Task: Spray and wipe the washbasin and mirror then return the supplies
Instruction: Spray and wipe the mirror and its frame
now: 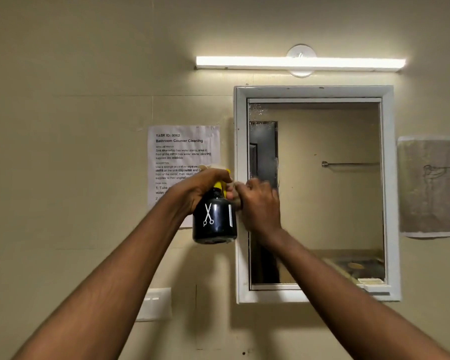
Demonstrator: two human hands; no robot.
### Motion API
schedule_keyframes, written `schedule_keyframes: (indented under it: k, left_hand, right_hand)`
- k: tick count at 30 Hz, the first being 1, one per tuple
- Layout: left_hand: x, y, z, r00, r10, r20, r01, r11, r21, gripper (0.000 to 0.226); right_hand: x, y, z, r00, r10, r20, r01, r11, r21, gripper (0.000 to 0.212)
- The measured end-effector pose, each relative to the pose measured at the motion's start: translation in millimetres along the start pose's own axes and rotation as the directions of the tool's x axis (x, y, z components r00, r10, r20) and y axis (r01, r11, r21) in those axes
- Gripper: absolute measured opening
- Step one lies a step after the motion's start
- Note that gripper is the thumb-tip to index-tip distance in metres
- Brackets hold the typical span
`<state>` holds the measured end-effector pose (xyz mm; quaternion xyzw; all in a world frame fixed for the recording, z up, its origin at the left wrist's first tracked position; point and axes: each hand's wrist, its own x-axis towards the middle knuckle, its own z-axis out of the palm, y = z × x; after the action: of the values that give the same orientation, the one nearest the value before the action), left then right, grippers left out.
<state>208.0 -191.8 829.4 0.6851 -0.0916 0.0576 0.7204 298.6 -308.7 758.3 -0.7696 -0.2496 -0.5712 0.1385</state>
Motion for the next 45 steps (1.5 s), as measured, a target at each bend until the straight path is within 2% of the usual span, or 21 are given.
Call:
schedule_keyframes:
  k: [2, 5, 8, 12, 15, 20, 24, 27, 32, 38, 42, 45]
  left_hand:
    - [0, 12, 1, 0.997, 0.074, 0.008, -0.074, 0.997, 0.012, 0.015]
    - [-2, 27, 0, 0.993, 0.113, 0.024, -0.113, 0.993, 0.031, 0.011]
    - [0, 36, 3, 0.994, 0.111, -0.015, -0.110, 0.993, 0.042, 0.009]
    - [3, 35, 8, 0.981, 0.180, -0.075, -0.176, 0.983, 0.052, 0.010]
    - [3, 33, 10, 0.991, 0.127, -0.040, -0.127, 0.992, 0.009, 0.007]
    - [8, 47, 3, 0.981, 0.185, -0.052, -0.183, 0.983, 0.032, 0.004]
    - [11, 64, 0, 0.979, 0.201, 0.039, -0.204, 0.976, 0.082, 0.005]
    - [13, 73, 2, 0.974, 0.227, -0.001, -0.226, 0.970, 0.095, 0.004]
    - [15, 81, 10, 0.983, 0.181, 0.010, -0.181, 0.982, 0.056, 0.006]
    - [24, 84, 18, 0.971, 0.230, -0.070, -0.225, 0.972, 0.067, 0.006]
    - [25, 92, 13, 0.973, 0.219, -0.073, -0.218, 0.976, 0.026, 0.015]
    - [24, 109, 8, 0.967, 0.243, -0.082, -0.242, 0.970, 0.020, 0.015]
  right_hand:
    - [42, -2, -11, 0.998, 0.048, -0.050, -0.048, 0.999, 0.006, 0.035]
    - [81, -6, -18, 0.993, 0.094, -0.067, -0.094, 0.996, 0.002, 0.037]
    - [54, -10, -13, 0.996, 0.035, -0.087, -0.039, 0.998, -0.042, 0.027]
    - [15, -9, -5, 0.990, -0.059, -0.130, 0.049, 0.996, -0.079, 0.021]
    - [18, -10, -7, 0.992, -0.061, -0.110, 0.053, 0.996, -0.068, 0.026]
    - [36, -5, -14, 1.000, -0.001, -0.018, 0.002, 1.000, 0.025, 0.042]
    - [107, -2, -28, 0.992, 0.054, -0.116, -0.050, 0.998, 0.038, 0.038]
    - [133, -3, -32, 0.987, 0.076, -0.143, -0.070, 0.996, 0.046, 0.040]
    - [83, -3, -22, 0.991, -0.008, -0.133, 0.015, 0.998, 0.054, 0.030]
    - [62, -5, -31, 0.997, -0.007, -0.074, 0.018, 0.989, 0.150, 0.036]
    - [82, 2, -28, 0.999, -0.032, -0.021, 0.034, 0.996, 0.085, 0.050]
    - [124, 5, -32, 0.994, 0.012, -0.107, -0.001, 0.995, 0.103, 0.043]
